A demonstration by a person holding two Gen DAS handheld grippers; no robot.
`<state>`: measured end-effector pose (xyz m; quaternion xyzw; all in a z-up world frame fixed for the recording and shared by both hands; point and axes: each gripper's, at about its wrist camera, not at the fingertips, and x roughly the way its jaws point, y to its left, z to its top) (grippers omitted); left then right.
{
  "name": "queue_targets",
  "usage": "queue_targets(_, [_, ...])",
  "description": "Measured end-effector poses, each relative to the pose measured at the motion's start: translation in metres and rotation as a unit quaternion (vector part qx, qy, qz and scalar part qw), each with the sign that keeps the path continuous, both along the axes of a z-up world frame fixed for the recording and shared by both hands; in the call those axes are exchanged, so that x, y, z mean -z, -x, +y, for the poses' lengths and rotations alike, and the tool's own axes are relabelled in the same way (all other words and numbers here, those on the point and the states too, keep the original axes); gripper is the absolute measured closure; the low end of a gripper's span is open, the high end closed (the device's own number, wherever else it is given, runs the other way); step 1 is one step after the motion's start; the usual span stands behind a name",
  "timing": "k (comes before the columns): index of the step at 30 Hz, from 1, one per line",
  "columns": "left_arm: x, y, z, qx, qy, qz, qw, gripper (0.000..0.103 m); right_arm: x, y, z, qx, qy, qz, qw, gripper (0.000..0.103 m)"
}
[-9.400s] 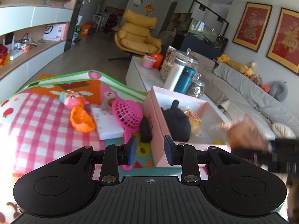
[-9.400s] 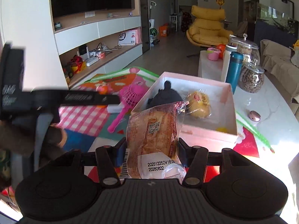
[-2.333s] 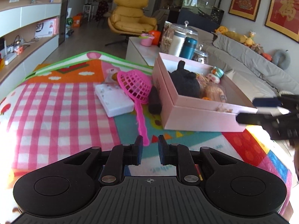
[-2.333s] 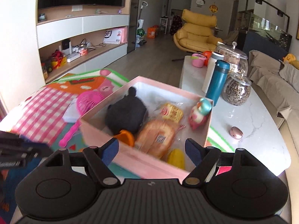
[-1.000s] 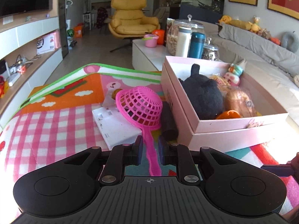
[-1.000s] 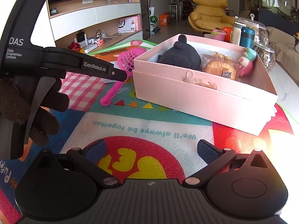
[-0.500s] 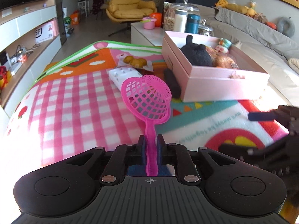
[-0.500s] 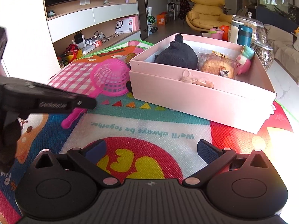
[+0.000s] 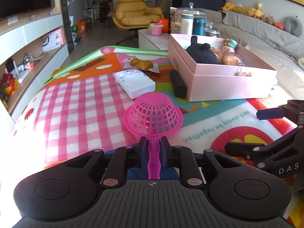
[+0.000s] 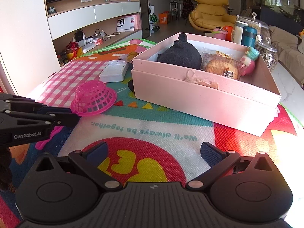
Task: Organize objects
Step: 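Lift the pink strainer off the mat with the left gripper, then hold the strainer raised with the left gripper while the right gripper grasps the sweets tray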
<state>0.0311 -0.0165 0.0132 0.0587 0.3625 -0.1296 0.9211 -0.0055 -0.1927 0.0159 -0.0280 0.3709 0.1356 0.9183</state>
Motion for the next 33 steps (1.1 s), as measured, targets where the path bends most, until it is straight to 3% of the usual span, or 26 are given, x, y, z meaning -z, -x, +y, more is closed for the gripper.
queue_targets(9, [0.005,0.009,0.001,-0.001,-0.001,-0.024,0.9997,0.085,0.001,-0.002,0.003,0.004,0.010,0.006,1.000,0.000])
queue_targets(16, [0.004,0.031,0.041,-0.029,0.037,-0.021,0.9987,0.086,-0.001,-0.004,0.008,0.001,0.026,0.012,1.000,0.000])
queue_targets(19, [0.007,0.043,0.067,-0.054,0.059,-0.028,0.9964,0.086,-0.012,-0.014,0.019,-0.037,0.023,0.036,0.998,0.000])
queue_targets(22, [0.010,0.046,0.084,-0.060,0.101,-0.028,0.9926,0.086,-0.039,-0.021,0.048,-0.062,0.037,-0.010,0.997,0.000])
queue_targets(24, [0.010,0.046,0.086,-0.061,0.106,-0.030,0.9920,0.086,-0.057,-0.034,0.068,-0.074,0.035,-0.025,0.996,0.000])
queue_targets(27, [0.010,0.047,0.084,-0.062,0.103,-0.034,0.9922,0.086,-0.078,-0.067,0.100,-0.086,0.023,-0.013,0.996,0.000])
queue_targets(29, [0.010,0.047,0.083,-0.062,0.102,-0.035,0.9922,0.086,-0.081,-0.094,0.122,-0.084,0.037,-0.004,0.996,0.003])
queue_targets(31, [0.010,0.048,0.084,-0.062,0.103,-0.035,0.9921,0.086,-0.076,-0.121,0.141,-0.078,0.063,0.011,0.995,0.013])
queue_targets(33, [0.011,0.049,0.085,-0.063,0.105,-0.036,0.9918,0.086,-0.070,-0.150,0.153,-0.066,0.086,0.025,0.994,0.013])
